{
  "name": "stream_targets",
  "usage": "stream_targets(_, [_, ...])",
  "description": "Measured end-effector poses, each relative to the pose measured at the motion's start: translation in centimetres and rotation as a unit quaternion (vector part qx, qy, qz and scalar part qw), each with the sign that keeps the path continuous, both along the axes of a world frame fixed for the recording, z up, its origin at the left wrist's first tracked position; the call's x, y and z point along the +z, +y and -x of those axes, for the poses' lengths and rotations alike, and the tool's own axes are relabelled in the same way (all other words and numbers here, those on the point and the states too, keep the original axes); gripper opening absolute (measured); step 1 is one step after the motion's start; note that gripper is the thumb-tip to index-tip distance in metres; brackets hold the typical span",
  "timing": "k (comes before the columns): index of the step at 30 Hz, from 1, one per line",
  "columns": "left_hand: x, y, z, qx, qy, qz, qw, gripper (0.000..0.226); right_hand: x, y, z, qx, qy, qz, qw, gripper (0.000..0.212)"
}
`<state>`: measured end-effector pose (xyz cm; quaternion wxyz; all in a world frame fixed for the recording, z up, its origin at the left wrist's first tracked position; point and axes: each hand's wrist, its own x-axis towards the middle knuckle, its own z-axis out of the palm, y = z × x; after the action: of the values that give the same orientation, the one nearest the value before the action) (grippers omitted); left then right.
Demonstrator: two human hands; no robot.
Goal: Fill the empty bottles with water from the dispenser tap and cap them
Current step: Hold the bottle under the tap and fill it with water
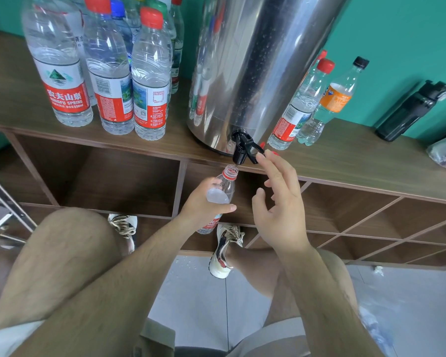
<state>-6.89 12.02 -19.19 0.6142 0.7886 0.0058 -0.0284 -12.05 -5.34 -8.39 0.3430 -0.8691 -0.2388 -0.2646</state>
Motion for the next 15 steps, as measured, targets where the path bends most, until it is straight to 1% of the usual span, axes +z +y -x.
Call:
stream_targets(5, [0.08,0.00,0.00,0.000,0.002,-0.004,1.000,0.074,0.22,-0.01,-0.16,0.005,-0.008,-0.001,1.000,0.070])
stream_targets(11, [0.31,-0.03,0.07,-0.002,0.000,-0.008,1.000,0.069,0.34,0.00,-0.43,0.006,-0.011,-0.002,1.000,0.070])
stream_targets(15, [0.16,0.01,0.00,0.000,0.005,-0.005,1.000,0.072,0.72,0.04,-0.35,0.004,-0.012,0.009,1.000,0.066])
